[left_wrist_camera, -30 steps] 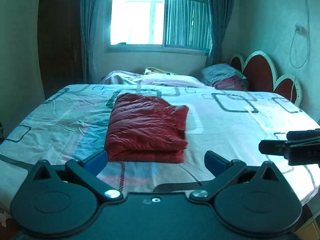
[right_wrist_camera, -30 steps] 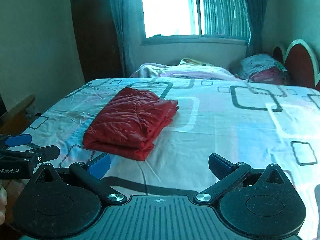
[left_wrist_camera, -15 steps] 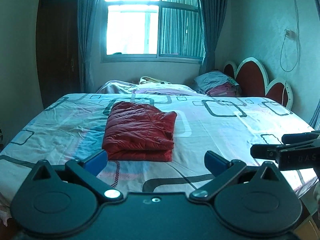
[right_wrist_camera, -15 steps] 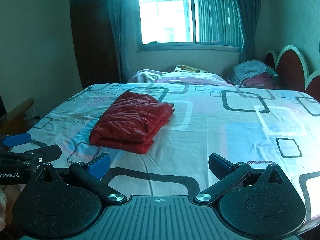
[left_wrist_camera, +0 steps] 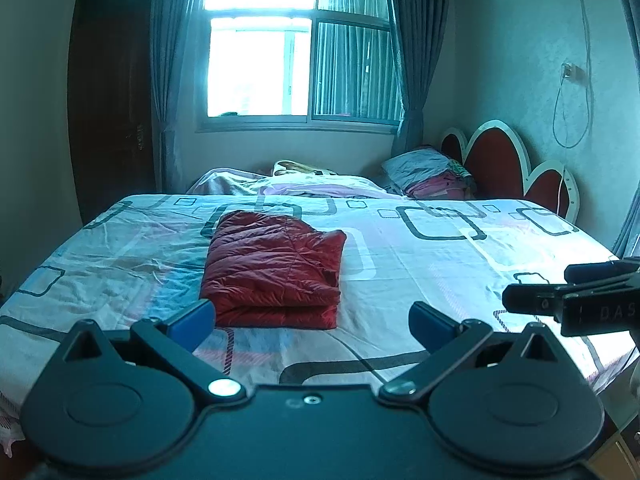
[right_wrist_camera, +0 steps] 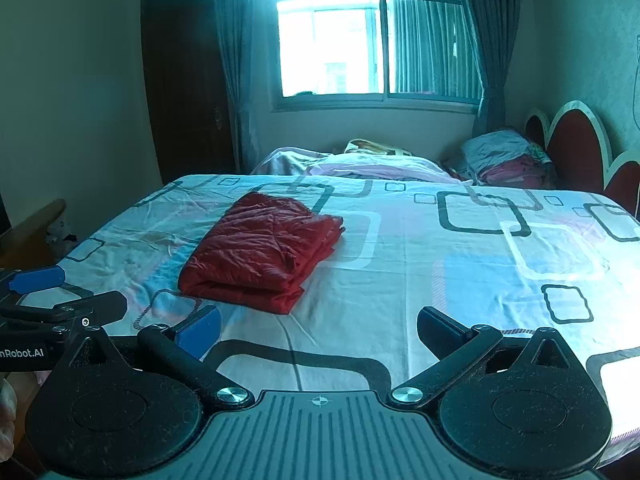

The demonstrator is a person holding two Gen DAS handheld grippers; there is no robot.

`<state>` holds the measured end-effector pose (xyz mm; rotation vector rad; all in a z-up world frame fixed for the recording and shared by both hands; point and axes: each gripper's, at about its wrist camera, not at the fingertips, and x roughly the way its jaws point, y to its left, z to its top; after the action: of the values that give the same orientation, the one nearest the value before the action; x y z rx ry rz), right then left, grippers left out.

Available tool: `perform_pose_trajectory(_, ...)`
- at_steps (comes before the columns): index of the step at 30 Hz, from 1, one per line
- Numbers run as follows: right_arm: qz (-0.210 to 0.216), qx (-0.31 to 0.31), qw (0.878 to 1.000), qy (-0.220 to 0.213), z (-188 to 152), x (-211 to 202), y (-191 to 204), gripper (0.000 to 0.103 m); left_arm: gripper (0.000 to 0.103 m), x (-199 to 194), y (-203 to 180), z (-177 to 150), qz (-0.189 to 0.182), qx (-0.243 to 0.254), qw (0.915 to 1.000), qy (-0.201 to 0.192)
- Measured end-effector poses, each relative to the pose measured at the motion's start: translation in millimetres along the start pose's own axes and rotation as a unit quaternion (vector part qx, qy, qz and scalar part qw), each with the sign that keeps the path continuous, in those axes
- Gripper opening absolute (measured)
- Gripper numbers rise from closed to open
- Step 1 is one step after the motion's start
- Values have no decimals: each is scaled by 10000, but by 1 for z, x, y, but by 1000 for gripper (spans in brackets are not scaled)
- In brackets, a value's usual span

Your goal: Fold large clothes

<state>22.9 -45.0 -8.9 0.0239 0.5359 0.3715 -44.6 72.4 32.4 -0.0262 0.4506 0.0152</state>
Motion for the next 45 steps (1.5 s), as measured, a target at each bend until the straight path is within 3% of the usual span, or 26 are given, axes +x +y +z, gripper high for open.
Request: perform_pose_trajectory(45, 129, -78, 9999, -12, 3, -5, -2, 103, 103, -7, 6, 3, -47, -24, 10000, -76)
